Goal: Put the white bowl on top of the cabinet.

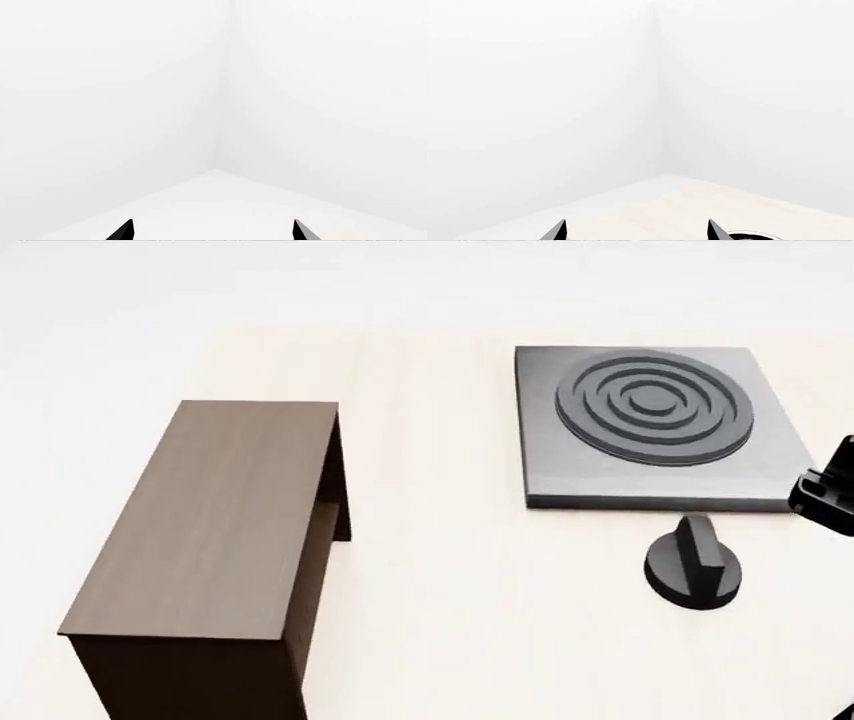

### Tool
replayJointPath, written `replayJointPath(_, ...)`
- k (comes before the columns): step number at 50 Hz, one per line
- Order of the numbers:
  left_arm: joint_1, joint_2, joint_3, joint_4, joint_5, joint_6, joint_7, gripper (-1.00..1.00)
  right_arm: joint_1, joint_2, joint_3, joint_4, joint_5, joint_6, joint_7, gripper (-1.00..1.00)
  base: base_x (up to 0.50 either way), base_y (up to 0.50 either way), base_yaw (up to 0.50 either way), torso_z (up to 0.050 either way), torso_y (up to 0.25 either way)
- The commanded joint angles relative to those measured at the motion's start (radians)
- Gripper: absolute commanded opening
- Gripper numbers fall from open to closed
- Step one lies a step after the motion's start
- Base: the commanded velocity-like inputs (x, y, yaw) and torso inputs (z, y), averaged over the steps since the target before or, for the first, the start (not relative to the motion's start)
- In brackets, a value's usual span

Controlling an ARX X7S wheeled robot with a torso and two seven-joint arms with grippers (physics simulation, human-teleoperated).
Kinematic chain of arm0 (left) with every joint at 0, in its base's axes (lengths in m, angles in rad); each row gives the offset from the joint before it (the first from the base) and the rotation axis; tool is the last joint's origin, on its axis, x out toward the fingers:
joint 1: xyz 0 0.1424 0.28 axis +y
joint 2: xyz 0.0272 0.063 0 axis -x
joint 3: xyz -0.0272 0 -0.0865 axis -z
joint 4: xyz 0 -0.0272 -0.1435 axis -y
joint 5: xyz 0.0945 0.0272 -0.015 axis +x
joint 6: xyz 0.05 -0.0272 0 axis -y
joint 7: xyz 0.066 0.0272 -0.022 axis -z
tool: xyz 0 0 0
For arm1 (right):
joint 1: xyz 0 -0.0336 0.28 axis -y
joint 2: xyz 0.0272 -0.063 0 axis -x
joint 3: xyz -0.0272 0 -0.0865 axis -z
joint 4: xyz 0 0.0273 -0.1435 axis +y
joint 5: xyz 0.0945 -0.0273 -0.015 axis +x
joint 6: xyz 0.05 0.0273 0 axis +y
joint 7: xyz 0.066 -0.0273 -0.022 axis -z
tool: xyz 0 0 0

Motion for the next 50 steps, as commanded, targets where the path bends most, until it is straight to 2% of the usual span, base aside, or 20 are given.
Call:
replayJointPath(1, 0.001, -0.005, 0.001, -0.001, -0.001, 0.0, -0.008, 1.0, -0.001, 0.002, -0.001, 0.004, 0.004, -0.003, 0.004, 1.0, 0.38, 0.0, 0.0, 0.0, 0.0)
replayJointPath(19, 0.003, -0.009, 0.015, -0.011, 0.003, 0.01, -0.016, 1.0, -0.001, 0.008, -0.013, 0.015, -0.013, -0.005, 0.027, 1.0, 0.33, 0.0, 0.0, 0.0, 0.0)
replayJointPath(28, 0.003, -0.011, 0.015, -0.011, -0.004, 0.01, -0.018, 1.0, 0.003, 0.001, -0.005, 0.023, -0.013, -0.019, 0.042, 1.0, 0.0, 0.0, 0.0, 0.0, 0.002)
replayJointPath(37, 0.006, -0.013, 0.019, -0.014, -0.005, 0.013, -0.021, 1.0, 0.018, -0.008, 0.038, 0.087, -0.134, 0.023, 0.221, 1.0, 0.0, 0.0, 0.0, 0.0, 0.0)
replayJointPath(46, 0.004, -0.017, 0.023, -0.009, -0.007, 0.006, -0.026, 1.0, 0.002, -0.001, 0.105, 0.076, -0.123, 0.05, 0.24, 1.0, 0.0, 0.0, 0.0, 0.0, 0.0)
replayJointPath(50, 0.024, -0.012, 0.021, -0.039, -0.003, 0.056, -0.022, 1.0, 0.008, 0.002, 0.116, 0.081, -0.138, 0.072, 0.265, 1.0, 0.0, 0.0, 0.0, 0.0, 0.0)
